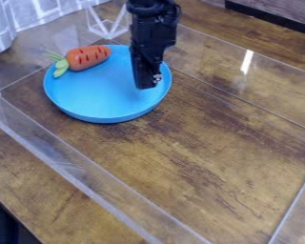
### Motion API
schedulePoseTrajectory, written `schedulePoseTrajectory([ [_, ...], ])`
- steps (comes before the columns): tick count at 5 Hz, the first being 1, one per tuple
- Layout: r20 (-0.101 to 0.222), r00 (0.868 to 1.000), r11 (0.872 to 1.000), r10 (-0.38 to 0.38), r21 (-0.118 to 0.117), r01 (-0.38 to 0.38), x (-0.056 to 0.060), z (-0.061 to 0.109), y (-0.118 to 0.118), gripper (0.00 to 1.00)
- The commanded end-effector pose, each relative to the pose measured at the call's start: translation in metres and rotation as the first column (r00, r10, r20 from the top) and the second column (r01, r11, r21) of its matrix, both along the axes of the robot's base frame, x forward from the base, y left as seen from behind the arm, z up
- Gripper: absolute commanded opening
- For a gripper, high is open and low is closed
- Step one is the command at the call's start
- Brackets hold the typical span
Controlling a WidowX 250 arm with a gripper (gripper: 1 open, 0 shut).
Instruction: Remove the carrot from inside the blue tray and put it on the table
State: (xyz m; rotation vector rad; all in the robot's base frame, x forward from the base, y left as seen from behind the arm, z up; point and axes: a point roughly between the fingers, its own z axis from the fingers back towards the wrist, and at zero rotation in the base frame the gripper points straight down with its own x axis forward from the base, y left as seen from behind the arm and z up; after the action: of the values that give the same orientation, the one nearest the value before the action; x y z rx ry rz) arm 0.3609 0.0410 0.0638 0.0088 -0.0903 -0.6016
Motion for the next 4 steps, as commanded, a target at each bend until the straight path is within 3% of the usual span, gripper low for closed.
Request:
schedulePoseTrajectory([
  [1,0.114,0.993,1.0,-0.026,0.016,0.025,0.013,0.04,-0.005,0.0],
  [4,0.136,0.99,0.999,-0.04,0.028,0.036,0.02,0.054,-0.002,0.0],
])
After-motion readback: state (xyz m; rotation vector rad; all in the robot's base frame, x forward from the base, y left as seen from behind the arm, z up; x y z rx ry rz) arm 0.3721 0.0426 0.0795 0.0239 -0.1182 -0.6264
